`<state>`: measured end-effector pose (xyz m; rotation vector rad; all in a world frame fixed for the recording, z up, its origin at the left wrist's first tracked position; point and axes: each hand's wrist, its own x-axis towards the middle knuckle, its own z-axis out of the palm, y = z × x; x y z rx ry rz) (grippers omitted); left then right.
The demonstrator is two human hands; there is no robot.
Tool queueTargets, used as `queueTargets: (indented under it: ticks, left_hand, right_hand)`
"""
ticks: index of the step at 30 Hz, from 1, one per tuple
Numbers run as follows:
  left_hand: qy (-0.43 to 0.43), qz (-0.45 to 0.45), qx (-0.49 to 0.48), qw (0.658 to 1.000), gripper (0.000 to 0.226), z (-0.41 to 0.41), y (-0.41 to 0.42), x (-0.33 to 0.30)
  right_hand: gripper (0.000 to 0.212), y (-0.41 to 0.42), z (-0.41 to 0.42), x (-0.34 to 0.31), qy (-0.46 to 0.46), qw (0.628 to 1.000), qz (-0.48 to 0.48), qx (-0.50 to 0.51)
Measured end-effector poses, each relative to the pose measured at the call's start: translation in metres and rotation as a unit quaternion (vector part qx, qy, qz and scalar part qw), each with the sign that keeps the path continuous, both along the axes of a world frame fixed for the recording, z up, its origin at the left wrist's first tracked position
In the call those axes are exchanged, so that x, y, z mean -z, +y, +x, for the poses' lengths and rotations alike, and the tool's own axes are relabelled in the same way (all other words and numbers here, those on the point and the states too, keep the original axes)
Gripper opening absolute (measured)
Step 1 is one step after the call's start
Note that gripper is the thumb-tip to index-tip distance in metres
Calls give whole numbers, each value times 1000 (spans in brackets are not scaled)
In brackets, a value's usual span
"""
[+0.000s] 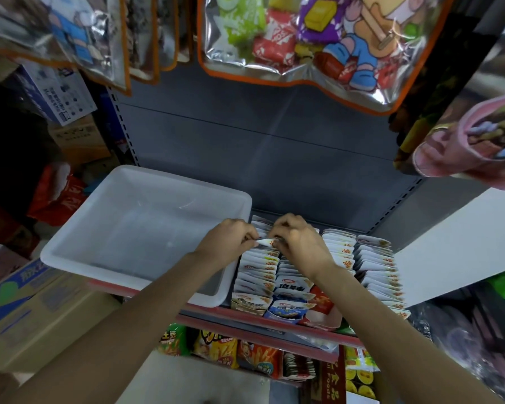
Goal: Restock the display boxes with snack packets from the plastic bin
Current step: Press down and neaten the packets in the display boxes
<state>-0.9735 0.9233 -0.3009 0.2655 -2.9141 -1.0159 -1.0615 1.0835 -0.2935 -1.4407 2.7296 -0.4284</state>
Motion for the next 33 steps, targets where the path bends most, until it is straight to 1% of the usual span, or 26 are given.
queueTargets:
  ticks: [4,6,9,11,12,14,16,17,18,20,21,22,23,24,25,26,28,31,33]
  left_hand:
    - [-39,45,18,998,23,0,-9,-4]
    - [-42,45,18,998,23,-1,-10,-5]
    - [-28,16,9,999,19,-6,-6,-7]
    - [1,8,-20,1000,19,-10,-4,-4]
    - [8,11,-29,999,19,-10,-3,-2]
    - [6,26,-34,999,19,-8,-1,3]
    - [18,54,-61,997,17,-6,1,7]
    - [27,58,-81,995,16,-5,1,7]
    - [41,45,-100,993,17,-3,2,7]
    - [87,-8,-101,991,24,2,4,7]
    - [105,-32,-73,991,29,5,4,7]
    - [105,-49,-32,993,35,8,6,9]
    - [88,-68,12,994,40,10,7,10]
    - [57,-91,51,993,45,10,8,13]
    - [21,-115,79,990,49,8,10,16]
    - [-15,-135,92,986,53,6,11,19]
    - [-67,-163,83,981,56,0,12,20]
    - [-93,-188,67,975,56,-4,7,16]
    - [-92,-160,77,980,56,-2,5,14]
  right_hand:
    - [19,-4,1,-1,16,999,31,8]
    - [13,-8,2,-2,29,999,34,21]
    - [7,-12,6,-1,64,997,34,39]
    - [5,-10,9,3,83,994,6,66]
    - [7,-10,10,4,86,993,1,80]
    - [14,-12,12,8,78,991,25,107]
    - [21,-17,11,4,85,989,58,110]
    - [19,-19,10,1,81,988,76,103]
    - [15,-21,9,-1,77,989,83,98]
    - [19,-17,8,-3,46,992,75,93]
    - [24,-12,11,-4,26,993,58,98]
    - [30,-7,13,-5,14,994,39,97]
    - [38,-2,16,-5,3,995,36,91]
    - [47,2,19,-6,-9,995,63,75]
    - [54,4,22,-6,-16,992,114,57]
    - [57,5,23,-5,-17,984,171,40]
    - [61,3,24,-1,-17,971,239,21]
    - [70,-1,24,4,-19,965,260,7]
    - [71,1,24,5,-26,967,253,7]
